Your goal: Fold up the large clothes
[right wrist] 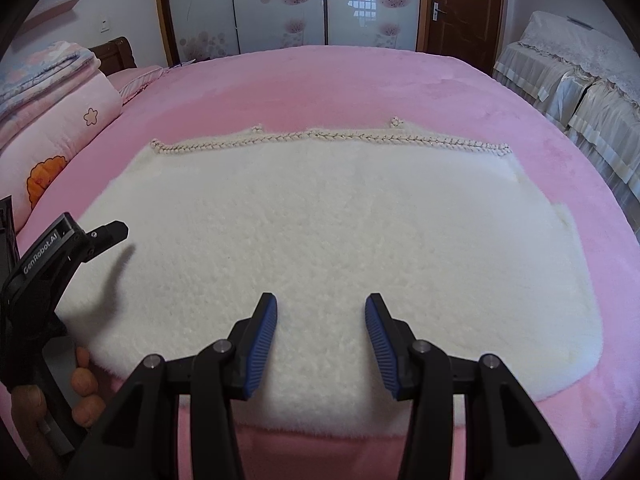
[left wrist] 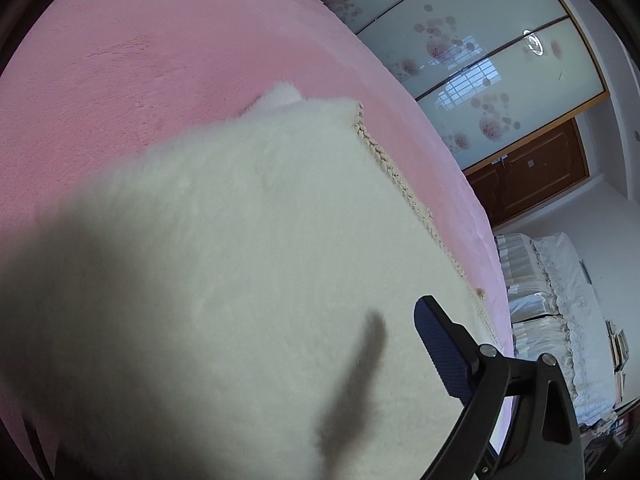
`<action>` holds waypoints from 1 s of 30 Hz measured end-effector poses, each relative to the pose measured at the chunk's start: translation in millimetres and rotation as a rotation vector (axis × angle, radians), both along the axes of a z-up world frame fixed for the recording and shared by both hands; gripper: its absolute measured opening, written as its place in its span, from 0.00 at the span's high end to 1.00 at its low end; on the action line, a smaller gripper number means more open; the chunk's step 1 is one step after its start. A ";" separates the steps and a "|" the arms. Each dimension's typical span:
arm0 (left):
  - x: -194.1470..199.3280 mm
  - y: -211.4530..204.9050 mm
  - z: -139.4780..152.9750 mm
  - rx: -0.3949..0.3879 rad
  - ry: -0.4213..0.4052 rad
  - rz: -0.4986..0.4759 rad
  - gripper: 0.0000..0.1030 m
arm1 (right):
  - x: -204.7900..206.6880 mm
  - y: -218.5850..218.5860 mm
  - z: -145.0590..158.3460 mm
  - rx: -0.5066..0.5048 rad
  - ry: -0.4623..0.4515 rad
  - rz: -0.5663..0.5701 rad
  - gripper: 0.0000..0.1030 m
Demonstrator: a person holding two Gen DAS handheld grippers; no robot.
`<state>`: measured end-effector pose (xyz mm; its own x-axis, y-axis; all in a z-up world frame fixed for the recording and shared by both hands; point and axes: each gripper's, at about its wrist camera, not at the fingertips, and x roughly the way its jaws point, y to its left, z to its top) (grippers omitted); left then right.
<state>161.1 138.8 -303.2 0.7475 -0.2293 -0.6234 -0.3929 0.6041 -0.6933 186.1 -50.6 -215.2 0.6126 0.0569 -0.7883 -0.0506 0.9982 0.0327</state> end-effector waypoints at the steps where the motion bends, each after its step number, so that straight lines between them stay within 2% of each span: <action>1: 1.9 -0.6 1.1 -0.004 -0.005 0.003 0.12 | 0.4 0.3 0.2 0.002 0.001 -0.003 0.55; 3: 9.2 -2.9 2.8 0.010 0.014 0.001 0.20 | 0.2 1.9 0.8 0.002 -0.001 -0.007 0.55; 4: 10.2 -3.0 3.3 0.021 0.025 0.001 0.31 | 0.1 2.5 0.9 0.001 -0.001 -0.005 0.55; 5: 9.2 -0.7 2.9 0.028 0.039 0.004 0.45 | -0.1 3.3 0.9 -0.001 -0.001 -0.003 0.55; 9: 2.8 8.4 -0.6 0.005 0.070 -0.004 0.58 | -0.5 6.6 1.1 -0.006 -0.003 0.001 0.55; 11: 3.2 6.5 3.3 0.030 0.079 -0.014 0.63 | -0.6 7.9 1.3 -0.007 -0.004 0.003 0.55; 19: -5.2 3.4 19.8 0.090 0.095 -0.027 0.70 | -0.9 6.1 4.7 -0.025 -0.016 0.012 0.57; 23: -4.7 -5.8 37.7 0.158 0.095 -0.038 0.72 | 2.2 2.0 9.3 -0.038 -0.030 0.019 0.66; 26: -3.2 -13.8 55.2 0.201 0.082 -0.047 0.72 | 7.7 0.2 11.8 -0.045 -0.049 0.043 0.80; 30: -1.4 -28.4 84.5 0.263 0.046 -0.062 0.75 | 17.7 -1.7 8.6 -0.073 -0.087 0.074 0.89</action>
